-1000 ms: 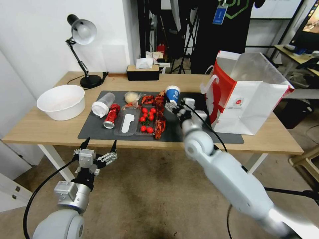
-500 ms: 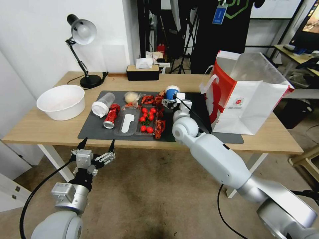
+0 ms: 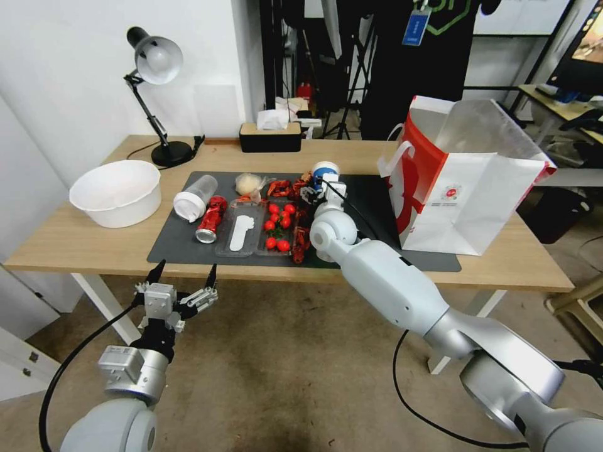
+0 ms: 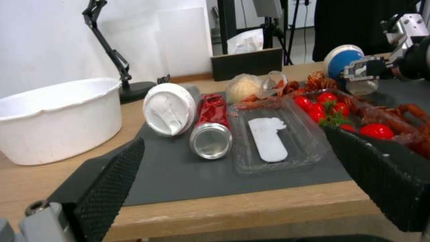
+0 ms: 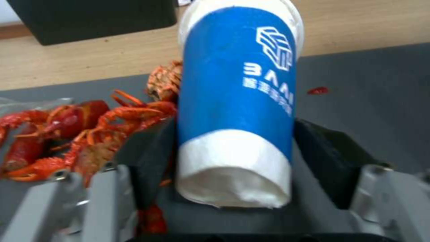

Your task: Pick up the trash from the table and place it into the takeout bag.

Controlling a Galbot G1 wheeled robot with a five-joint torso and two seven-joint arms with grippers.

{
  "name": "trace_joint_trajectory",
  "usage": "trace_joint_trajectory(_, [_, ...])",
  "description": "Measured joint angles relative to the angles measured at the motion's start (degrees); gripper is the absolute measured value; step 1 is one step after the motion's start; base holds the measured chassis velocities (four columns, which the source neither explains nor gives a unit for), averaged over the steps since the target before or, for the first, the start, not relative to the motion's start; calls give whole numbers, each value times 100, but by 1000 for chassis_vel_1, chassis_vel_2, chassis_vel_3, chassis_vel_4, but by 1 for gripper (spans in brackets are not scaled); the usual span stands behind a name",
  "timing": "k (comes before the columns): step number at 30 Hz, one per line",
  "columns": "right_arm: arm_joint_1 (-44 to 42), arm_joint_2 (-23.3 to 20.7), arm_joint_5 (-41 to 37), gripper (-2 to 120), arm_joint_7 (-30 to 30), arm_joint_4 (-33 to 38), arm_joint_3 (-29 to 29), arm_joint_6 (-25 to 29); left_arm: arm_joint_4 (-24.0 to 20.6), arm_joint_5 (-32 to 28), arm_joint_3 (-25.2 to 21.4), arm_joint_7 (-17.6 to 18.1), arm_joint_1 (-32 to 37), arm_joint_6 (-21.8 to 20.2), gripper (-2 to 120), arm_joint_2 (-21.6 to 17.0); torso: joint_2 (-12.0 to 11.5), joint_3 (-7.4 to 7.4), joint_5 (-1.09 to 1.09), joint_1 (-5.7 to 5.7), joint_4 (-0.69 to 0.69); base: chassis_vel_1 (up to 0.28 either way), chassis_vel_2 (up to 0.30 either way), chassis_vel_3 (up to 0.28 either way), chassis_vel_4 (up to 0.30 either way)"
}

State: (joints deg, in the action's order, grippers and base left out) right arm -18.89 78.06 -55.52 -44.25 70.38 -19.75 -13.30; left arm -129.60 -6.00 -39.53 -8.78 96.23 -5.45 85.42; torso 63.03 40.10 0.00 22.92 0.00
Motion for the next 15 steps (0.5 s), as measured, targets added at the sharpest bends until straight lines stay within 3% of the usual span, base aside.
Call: trace_joint_trajectory(15, [-43,-125,-82,13,-167,136,64,-66,39,4,30,5,-4,25,100,5,1,0,0,-1,-1,0,0,0,0])
